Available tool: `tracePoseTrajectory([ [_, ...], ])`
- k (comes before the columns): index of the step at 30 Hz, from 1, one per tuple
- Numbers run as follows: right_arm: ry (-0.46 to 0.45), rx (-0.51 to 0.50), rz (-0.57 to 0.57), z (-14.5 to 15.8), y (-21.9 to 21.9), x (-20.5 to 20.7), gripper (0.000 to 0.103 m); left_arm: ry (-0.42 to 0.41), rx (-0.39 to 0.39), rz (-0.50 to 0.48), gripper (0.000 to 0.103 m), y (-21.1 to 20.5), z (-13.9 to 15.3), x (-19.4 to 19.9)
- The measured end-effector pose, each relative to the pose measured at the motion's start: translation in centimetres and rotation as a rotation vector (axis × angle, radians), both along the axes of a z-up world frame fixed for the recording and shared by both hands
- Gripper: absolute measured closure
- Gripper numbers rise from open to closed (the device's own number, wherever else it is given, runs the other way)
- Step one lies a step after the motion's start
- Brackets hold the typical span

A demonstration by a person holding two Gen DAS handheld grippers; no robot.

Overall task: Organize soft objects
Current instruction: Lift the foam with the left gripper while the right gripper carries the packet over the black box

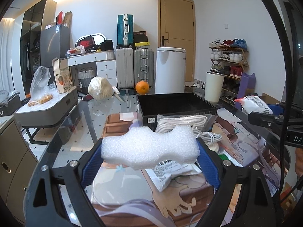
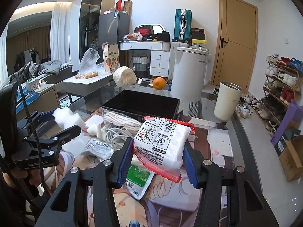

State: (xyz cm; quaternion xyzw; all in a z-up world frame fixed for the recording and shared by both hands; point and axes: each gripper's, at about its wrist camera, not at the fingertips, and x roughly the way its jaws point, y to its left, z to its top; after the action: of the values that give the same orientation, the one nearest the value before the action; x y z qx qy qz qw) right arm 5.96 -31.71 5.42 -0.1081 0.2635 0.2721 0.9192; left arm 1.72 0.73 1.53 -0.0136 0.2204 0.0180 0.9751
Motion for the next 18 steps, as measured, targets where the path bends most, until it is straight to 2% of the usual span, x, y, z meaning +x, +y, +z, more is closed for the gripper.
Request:
tracePoseTrajectory([
  [6,0.003,-0.001,0.014,-0.1,1.1,1.3,0.052,-0.002,0.007,-0.008,0.012,0.2,0.7,0.8],
  [18,-0.003,0.001,0.035,0.4,3.0,4.1,0.052,-0.039,0.022,0.036,0.012,1.3,2.0,3.7],
])
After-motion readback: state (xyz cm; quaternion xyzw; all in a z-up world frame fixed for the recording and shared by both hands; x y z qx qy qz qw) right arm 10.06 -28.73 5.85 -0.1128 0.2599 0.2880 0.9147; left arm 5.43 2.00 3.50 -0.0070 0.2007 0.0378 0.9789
